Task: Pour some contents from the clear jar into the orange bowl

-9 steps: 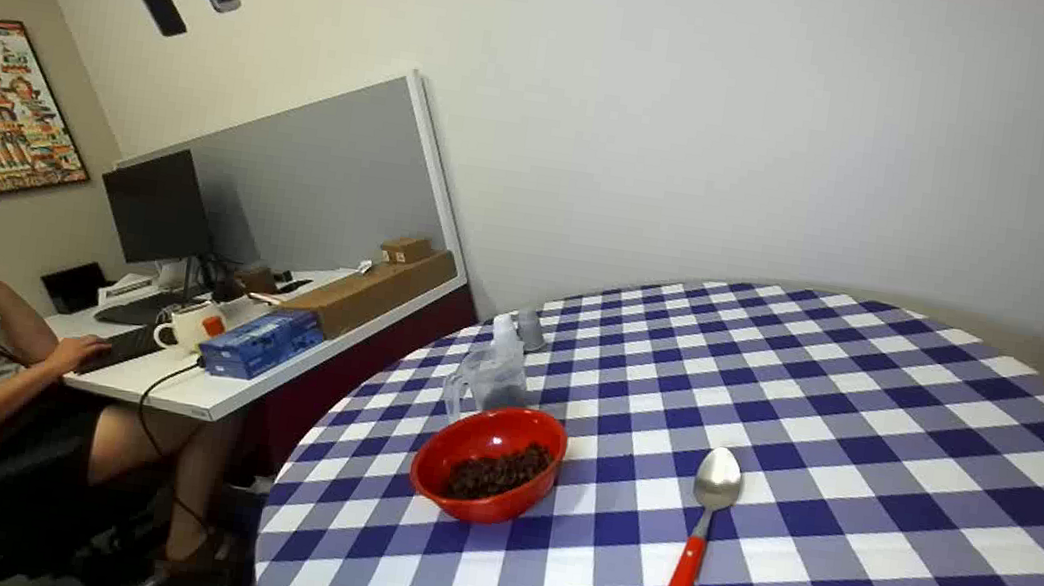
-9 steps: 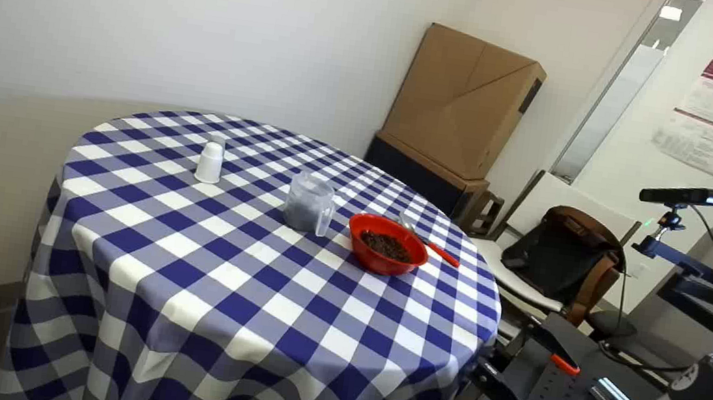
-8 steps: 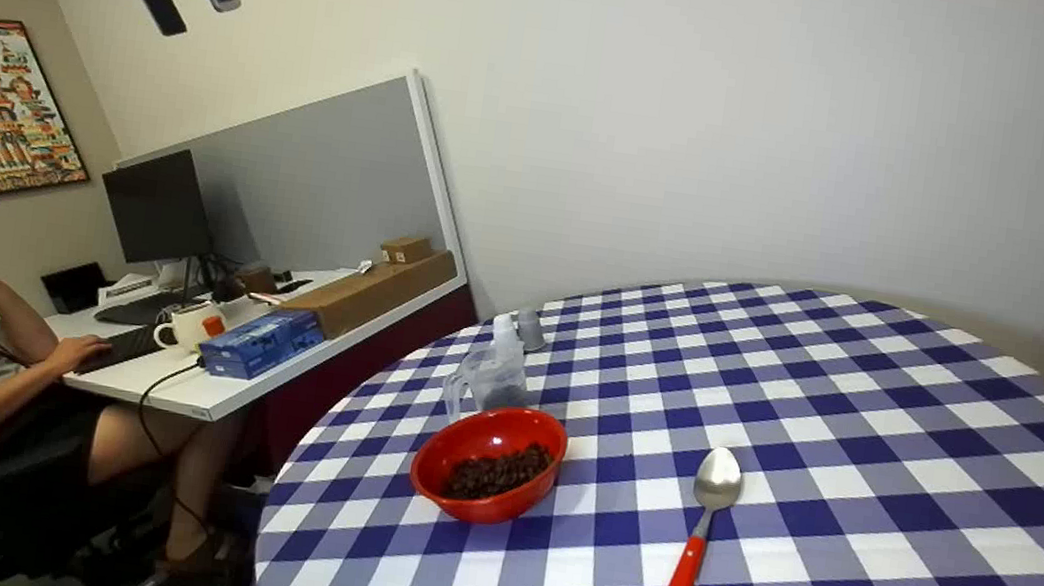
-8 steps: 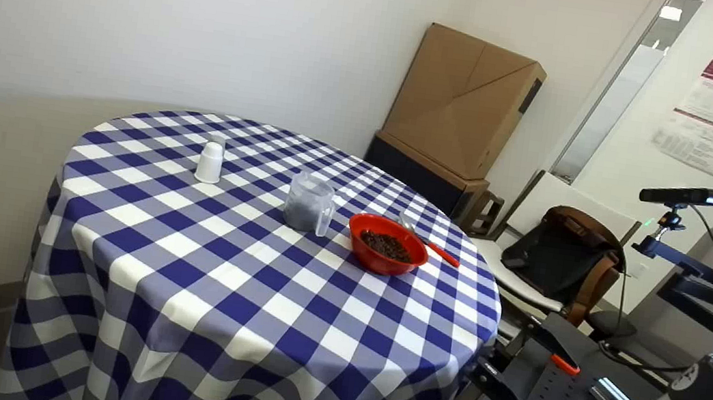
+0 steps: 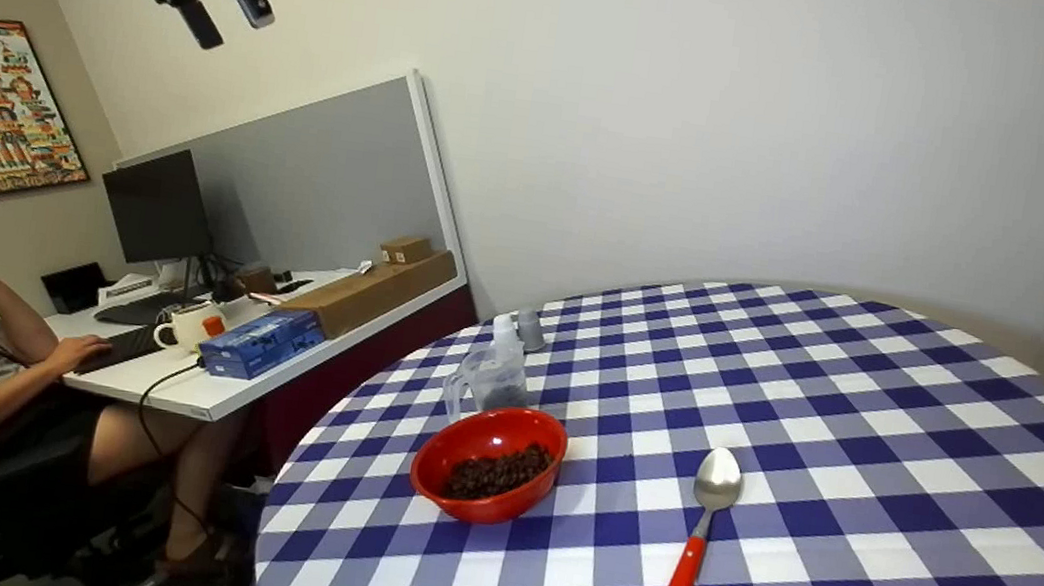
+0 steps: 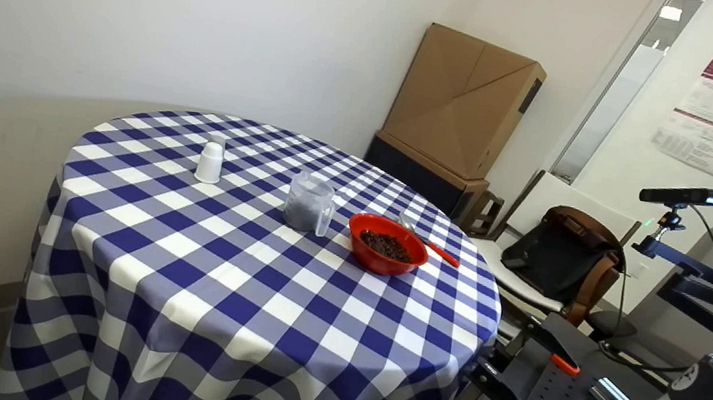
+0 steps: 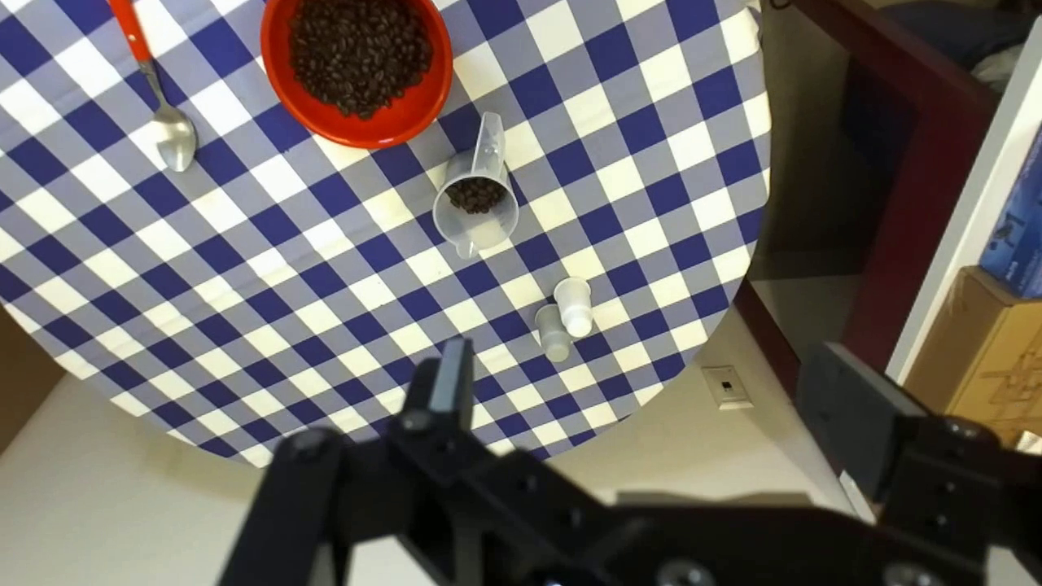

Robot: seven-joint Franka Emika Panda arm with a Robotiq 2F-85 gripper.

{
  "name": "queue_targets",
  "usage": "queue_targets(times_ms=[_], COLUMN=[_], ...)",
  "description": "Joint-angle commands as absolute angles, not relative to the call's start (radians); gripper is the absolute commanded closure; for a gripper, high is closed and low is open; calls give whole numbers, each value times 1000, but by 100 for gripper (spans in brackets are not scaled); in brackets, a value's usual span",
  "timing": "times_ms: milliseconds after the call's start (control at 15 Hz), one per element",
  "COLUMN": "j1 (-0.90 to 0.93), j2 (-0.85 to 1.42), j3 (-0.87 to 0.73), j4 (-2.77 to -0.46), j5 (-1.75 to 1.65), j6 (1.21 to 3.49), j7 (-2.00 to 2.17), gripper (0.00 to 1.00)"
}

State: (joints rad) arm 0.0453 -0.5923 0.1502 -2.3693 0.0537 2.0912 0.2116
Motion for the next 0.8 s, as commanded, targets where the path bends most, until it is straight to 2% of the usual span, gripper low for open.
queue_targets(times_ms=[0,733], j1=[29,-14], j2=[-483,-116], j3=[181,178], j4=[-2404,-2416], j5=[25,-94], j6=[2235,2384], j7=[266,523], gripper=[0,0])
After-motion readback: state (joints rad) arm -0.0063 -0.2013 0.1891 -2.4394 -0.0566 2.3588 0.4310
